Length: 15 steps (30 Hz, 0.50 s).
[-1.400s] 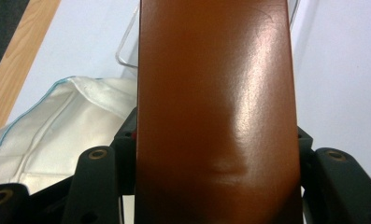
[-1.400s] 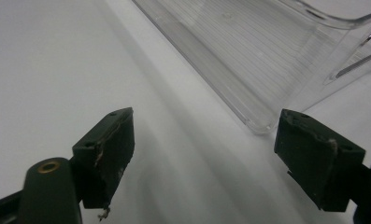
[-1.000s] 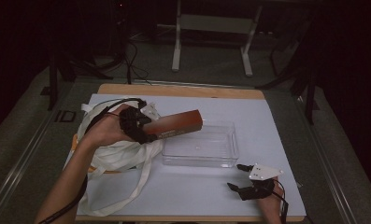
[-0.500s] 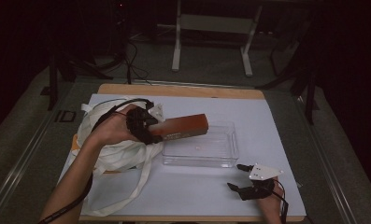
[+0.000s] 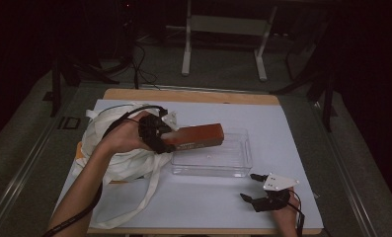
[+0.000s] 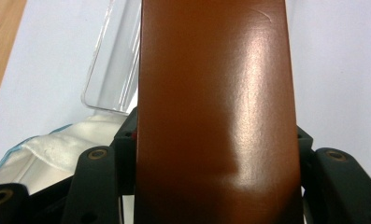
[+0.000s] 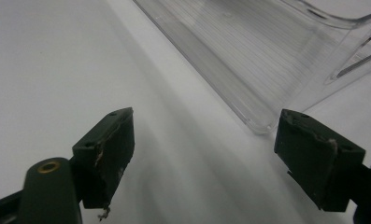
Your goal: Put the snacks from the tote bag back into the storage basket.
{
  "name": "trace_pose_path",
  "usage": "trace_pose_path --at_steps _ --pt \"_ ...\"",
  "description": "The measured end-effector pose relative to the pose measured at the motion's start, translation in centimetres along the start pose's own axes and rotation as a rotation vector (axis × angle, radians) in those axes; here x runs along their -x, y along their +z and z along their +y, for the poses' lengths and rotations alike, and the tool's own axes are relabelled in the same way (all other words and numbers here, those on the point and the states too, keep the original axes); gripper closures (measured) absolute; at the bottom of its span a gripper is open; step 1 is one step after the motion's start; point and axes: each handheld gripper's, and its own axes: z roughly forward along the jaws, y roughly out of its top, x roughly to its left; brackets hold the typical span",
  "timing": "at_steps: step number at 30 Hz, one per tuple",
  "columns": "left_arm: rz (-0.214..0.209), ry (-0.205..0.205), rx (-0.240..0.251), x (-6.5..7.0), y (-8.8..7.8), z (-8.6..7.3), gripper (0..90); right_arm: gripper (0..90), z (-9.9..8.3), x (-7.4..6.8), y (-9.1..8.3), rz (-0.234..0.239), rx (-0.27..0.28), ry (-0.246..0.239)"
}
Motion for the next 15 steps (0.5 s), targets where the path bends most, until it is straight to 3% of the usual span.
trace_pose_path --at_steps 15 --pt "-0.028 0.017 0.001 -0.1 1.1 0.5 43.9 20.1 0.0 0.0 0.0 0.000 -0.002 0.001"
